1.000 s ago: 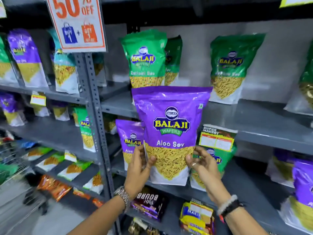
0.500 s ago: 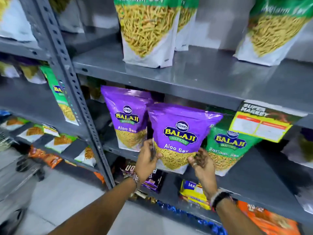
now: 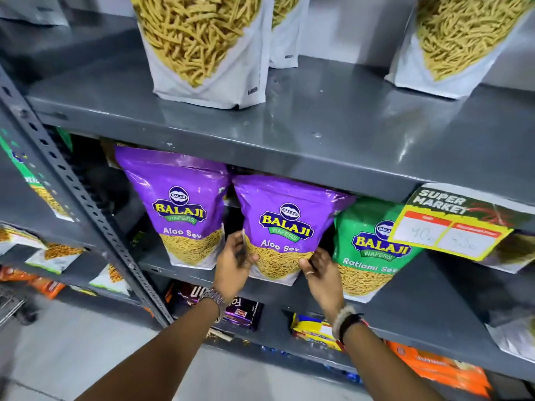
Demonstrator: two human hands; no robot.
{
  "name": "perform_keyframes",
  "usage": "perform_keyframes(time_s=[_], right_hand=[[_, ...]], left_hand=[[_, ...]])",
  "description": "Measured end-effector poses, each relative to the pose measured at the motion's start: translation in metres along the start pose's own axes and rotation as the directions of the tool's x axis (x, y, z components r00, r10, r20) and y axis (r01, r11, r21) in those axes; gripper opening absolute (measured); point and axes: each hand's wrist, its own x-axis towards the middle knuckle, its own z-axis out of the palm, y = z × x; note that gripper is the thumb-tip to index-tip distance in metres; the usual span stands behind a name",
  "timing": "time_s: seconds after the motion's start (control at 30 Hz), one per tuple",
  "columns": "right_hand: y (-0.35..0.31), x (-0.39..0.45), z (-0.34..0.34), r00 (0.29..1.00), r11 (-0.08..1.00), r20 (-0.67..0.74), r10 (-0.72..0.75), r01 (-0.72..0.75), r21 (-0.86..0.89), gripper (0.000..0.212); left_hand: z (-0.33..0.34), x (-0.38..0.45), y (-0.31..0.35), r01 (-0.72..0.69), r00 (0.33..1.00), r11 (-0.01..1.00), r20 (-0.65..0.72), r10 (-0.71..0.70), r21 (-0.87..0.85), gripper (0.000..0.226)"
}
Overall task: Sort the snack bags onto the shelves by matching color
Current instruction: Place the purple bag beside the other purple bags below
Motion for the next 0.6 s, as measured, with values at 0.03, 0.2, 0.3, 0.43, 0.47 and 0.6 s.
perform_keyframes(time_s=[0.03, 0.2, 0.3, 0.43, 0.47, 0.6], right_hand=[[0.002, -0.003, -0.002, 1.000, 1.000, 0.019, 0.019, -0.019, 0.002, 0.025], [0.030, -0.034, -0.032, 0.986, 0.985, -0.013, 0.168, -0.168, -0.036, 0.024], [0.049, -0.053, -0.067, 0.963, 0.959, -0.136, 0.234, -0.251, -0.128, 0.018], [0.044, -0.051, -0.114, 0.901, 0.943, -0.355, 0.248, -0.309, -0.126, 0.027], [0.038, -0.046, -0.124, 0.897, 0.949, -0.375, 0.233, -0.294, -0.113, 0.027], [0.020, -0.025, -0.149, 0.927, 0.977, -0.346, 0.147, -0.191, -0.098, 0.036]], left_hand=[[-0.002, -0.003, -0.001, 0.023, 1.000, 0.998, -0.006, -0.024, -0.053, 0.045], [0.006, -0.032, -0.002, 0.139, 0.975, 0.958, -0.137, -0.177, -0.249, 0.034], [0.024, -0.050, -0.018, 0.271, 0.955, 0.933, -0.056, -0.292, -0.237, 0.027], [0.062, -0.060, -0.011, 0.398, 0.896, 0.916, 0.241, -0.374, -0.058, 0.024], [0.074, -0.060, -0.004, 0.396, 0.889, 0.917, 0.272, -0.368, -0.054, 0.023], [0.113, -0.055, 0.020, 0.310, 0.923, 0.946, 0.267, -0.276, -0.096, 0.027]])
